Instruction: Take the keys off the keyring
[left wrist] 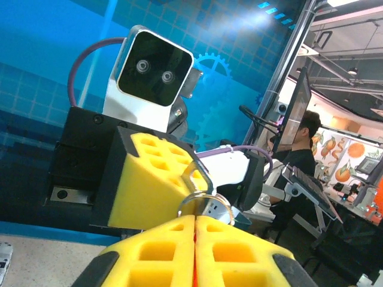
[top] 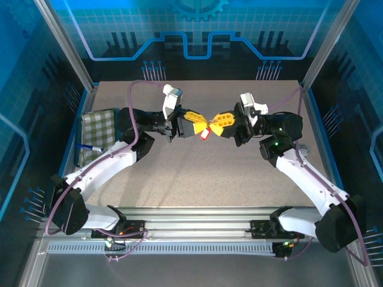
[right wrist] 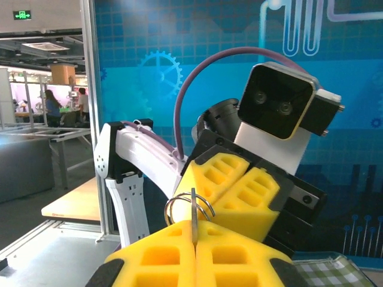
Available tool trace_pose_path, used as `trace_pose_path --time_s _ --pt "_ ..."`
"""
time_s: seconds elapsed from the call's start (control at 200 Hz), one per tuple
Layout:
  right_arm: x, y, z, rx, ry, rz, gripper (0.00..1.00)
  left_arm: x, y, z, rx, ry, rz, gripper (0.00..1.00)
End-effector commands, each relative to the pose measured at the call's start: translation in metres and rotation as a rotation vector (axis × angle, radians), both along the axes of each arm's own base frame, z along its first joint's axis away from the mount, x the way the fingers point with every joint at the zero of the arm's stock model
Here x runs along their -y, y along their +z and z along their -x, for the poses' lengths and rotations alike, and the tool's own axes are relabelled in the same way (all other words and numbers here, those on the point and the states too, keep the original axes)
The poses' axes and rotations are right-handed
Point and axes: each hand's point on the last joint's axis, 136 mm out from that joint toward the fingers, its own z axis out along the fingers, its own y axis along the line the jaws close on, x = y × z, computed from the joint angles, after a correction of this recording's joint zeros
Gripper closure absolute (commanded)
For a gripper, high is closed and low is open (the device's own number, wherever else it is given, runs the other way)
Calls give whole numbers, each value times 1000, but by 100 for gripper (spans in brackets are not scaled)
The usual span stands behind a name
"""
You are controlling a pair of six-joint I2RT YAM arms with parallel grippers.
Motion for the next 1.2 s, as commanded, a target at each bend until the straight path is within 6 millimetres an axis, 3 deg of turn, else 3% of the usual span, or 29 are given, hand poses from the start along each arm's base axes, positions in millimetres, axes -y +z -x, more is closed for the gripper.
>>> trace_pose_path --time_s 0.0,0.185,0.681,0.881,1.196 --pt "5 2 -3 25 -42 -13 100 -5 5 1 32 11 17 100" --pt "4 -5 -9 45 -114 14 100 -5 3 -3 38 54 4 100" --pt "0 -25 -11 315 -509 143 100 -12 -4 -21 10 224 -23 100" --pt "-1 -21 -23 392 -716 178 100 -12 -3 -23 3 239 -21 100" --pt "-15 -15 -26 629 -965 241 100 -13 -3 -27 -17 263 -20 100"
